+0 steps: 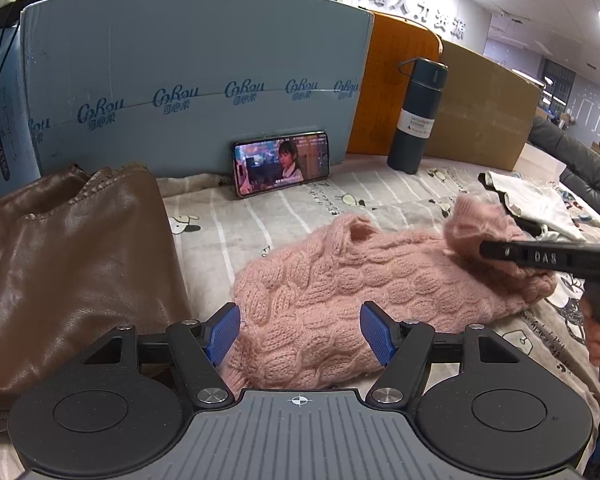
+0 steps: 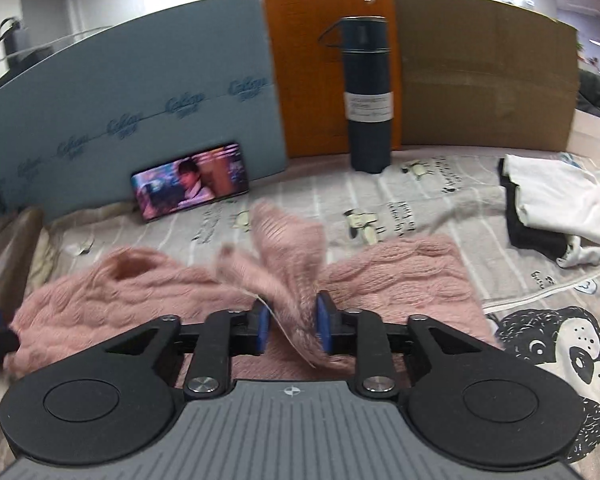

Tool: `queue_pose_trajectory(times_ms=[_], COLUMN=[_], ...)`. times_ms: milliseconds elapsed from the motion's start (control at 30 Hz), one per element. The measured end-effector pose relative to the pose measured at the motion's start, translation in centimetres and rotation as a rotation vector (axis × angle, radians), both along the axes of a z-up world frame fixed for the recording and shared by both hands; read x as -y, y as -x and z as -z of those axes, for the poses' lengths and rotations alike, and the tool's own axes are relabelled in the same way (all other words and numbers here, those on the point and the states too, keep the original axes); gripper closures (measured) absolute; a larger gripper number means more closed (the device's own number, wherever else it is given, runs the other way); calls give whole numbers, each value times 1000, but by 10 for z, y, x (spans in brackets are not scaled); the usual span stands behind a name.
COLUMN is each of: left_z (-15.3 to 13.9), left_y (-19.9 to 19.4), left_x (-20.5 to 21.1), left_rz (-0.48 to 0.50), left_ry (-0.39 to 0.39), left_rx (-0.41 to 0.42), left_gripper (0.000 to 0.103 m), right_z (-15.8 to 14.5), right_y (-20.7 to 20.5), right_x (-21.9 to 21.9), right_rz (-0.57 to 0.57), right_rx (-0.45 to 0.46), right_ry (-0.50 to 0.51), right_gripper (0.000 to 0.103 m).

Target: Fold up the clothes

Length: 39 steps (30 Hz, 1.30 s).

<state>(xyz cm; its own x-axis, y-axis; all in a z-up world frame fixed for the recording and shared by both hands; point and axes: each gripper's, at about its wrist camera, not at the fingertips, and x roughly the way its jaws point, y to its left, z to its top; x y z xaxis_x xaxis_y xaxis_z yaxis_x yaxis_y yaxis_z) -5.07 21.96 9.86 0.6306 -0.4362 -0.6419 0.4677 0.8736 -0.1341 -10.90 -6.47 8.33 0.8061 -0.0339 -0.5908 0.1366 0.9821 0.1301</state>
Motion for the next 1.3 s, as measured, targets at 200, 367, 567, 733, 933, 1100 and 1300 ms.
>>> queue_pose_trajectory(times_ms=[200,367,567,733,933,1100,1300], left_z=[1,2,5,10,16,19,31], left_y=[-7,-14,-16,-19,-25,-39,-41], left_x=[-2,0,10,13,31,40,43], left_rz=[0,1,40,54,98,138,136], left_ry=[27,46,9,-9,-89,-211,-255], left_rx=[-17,-55,-68,-88,-113,-132,-134], left_gripper=[35,35,35,35,36,35,35], right_z=[-17,-9,8,-20,6,28,35], right_y=[12,-1,-10,23,38,34,30], right_x=[-9,0,7,49,96,107,107], right_rz=[-72,-65,6,250,449,512,534], right_rx=[57,11,-58,102,22,-9,-17], right_ry=[-43,-202,-299,-293,-390,-474,-504], right_gripper=[47,41,45,41,29,25,33])
